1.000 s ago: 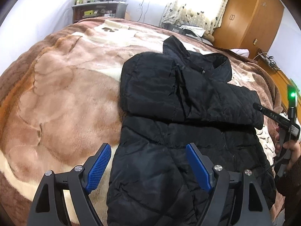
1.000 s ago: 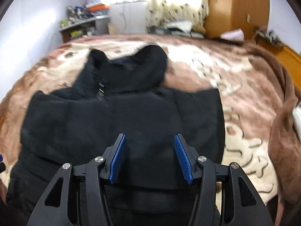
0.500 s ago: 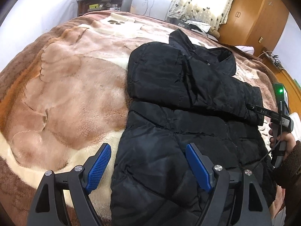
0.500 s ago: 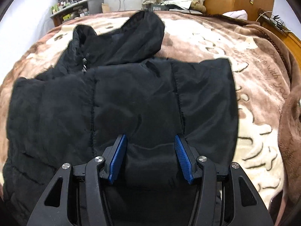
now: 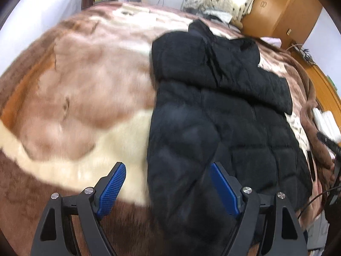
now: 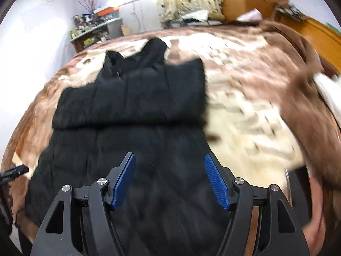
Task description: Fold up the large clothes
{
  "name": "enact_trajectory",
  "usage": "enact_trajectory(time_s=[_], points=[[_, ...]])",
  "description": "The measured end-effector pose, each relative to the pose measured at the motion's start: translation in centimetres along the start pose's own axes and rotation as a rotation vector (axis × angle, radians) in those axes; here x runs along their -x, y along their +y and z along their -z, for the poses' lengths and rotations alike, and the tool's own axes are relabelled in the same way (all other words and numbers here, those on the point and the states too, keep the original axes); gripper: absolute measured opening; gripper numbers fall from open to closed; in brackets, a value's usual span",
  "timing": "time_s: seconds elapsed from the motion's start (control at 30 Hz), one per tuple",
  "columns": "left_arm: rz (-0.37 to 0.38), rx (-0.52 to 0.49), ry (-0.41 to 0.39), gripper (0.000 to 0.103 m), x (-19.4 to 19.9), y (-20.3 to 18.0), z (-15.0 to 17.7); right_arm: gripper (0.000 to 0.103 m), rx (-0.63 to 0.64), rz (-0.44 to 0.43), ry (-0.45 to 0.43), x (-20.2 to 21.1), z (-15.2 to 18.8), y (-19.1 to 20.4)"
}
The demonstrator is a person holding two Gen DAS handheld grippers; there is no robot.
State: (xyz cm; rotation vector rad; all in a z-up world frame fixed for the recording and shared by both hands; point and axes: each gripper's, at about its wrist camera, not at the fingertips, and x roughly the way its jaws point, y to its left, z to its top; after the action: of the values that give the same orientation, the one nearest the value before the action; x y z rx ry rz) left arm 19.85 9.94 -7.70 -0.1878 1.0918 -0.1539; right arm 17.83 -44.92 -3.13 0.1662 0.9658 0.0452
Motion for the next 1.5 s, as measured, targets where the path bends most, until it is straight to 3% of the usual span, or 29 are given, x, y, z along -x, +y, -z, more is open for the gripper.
enact_trajectory(time_s=[0.17, 0.3, 0.4, 0.63, 0.7, 0.77, 0.9, 0.97, 1.23, 1.5], points=[[0.025, 0.010, 0.078, 0.081, -0.4, 0.8, 3.3, 0.073, -0.085, 0.042, 0.104, 0.2, 6.1, -2.9], [0.025, -0.004, 0.113, 0.082, -0.9, 0.3, 5.4, 0.073, -0.157, 0.025, 0.117, 0.6, 9.1, -4.6], [0.036, -0.005, 0.117, 0.082, -1.3, 0.1, 6.1, 0.074, -0.198, 0.035, 0.155, -0.3, 9.8, -5.7], [0.033, 0.045, 0.153, 0.082, -2.4, 0.0, 6.7, 0.074, -0.238, -0.028, 0.200, -2.4, 10.7, -5.9], [0.028, 0.049, 0.156, 0.074, -2.7, -0.2, 6.7, 0.073, -0.268, -0.047, 0.248, -3.2, 10.9, -5.6], [0.054, 0.043, 0.161, 0.052, -2.7, -0.9, 6.7, 0.050, -0.272, -0.076, 0.238, -3.0, 10.8, -5.0], [0.020, -0.018, 0.142, 0.029, -2.2, -2.5, 6.5, 0.031, -0.241, -0.053, 0.202, -2.0, 11.1, -4.1], [0.009, -0.056, 0.133, 0.023, -1.5, -3.2, 6.3, 0.021, -0.231, -0.067, 0.195, -1.4, 11.2, -3.9], [0.024, -0.100, 0.102, 0.019, 1.9, -2.7, 6.3, 0.017, -0.188, -0.077, 0.181, 2.2, 11.6, -2.7], [0.043, -0.114, 0.111, 0.019, 4.3, -2.7, 8.8, 0.017, -0.184, -0.087, 0.187, 4.6, 13.3, -2.9]])
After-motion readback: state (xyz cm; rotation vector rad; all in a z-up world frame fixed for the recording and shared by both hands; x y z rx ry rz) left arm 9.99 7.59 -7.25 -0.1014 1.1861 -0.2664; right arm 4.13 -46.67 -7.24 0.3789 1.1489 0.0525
